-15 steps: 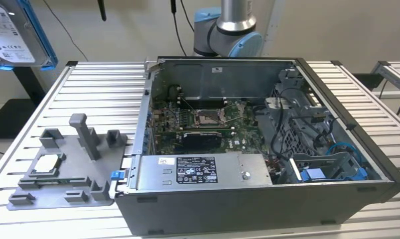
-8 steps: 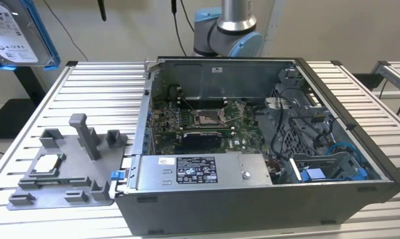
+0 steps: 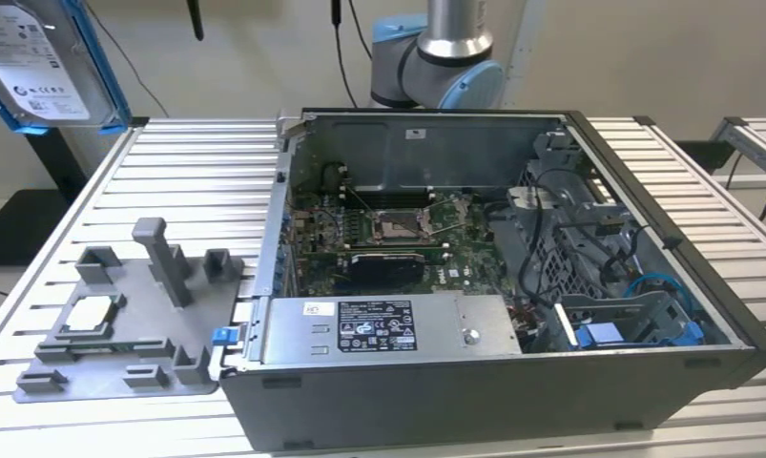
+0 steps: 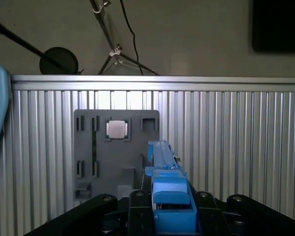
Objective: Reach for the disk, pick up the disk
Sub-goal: 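Pick up the disk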
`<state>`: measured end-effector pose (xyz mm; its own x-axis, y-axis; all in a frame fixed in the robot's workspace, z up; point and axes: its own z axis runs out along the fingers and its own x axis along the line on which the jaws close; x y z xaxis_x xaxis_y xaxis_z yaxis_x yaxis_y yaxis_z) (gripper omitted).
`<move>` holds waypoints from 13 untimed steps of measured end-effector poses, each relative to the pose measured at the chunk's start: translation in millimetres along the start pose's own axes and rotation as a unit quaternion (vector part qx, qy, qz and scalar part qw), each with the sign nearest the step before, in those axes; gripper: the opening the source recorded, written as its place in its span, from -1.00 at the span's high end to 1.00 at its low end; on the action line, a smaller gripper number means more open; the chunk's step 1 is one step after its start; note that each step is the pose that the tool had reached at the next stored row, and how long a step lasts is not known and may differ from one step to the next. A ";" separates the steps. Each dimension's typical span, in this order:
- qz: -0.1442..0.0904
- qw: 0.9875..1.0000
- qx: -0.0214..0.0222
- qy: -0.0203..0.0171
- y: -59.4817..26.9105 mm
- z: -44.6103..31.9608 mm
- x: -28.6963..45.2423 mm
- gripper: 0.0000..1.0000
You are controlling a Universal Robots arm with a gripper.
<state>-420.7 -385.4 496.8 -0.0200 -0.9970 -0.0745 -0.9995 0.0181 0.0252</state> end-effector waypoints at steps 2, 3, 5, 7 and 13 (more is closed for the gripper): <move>0.000 1.000 0.000 0.000 -3.8 -0.1 -0.1 1.00; 0.000 1.000 0.000 0.000 -6.0 -0.2 -0.1 1.00; 0.000 1.000 0.000 0.000 -10.1 -0.3 -0.2 1.00; 0.000 1.000 0.000 0.000 -14.4 -0.4 -0.3 1.00; 0.000 1.000 0.000 0.000 -26.9 -0.7 -0.5 1.00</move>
<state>-393.8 -385.4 496.8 -0.0199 -0.9970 -0.0749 -0.9995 0.0181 0.0254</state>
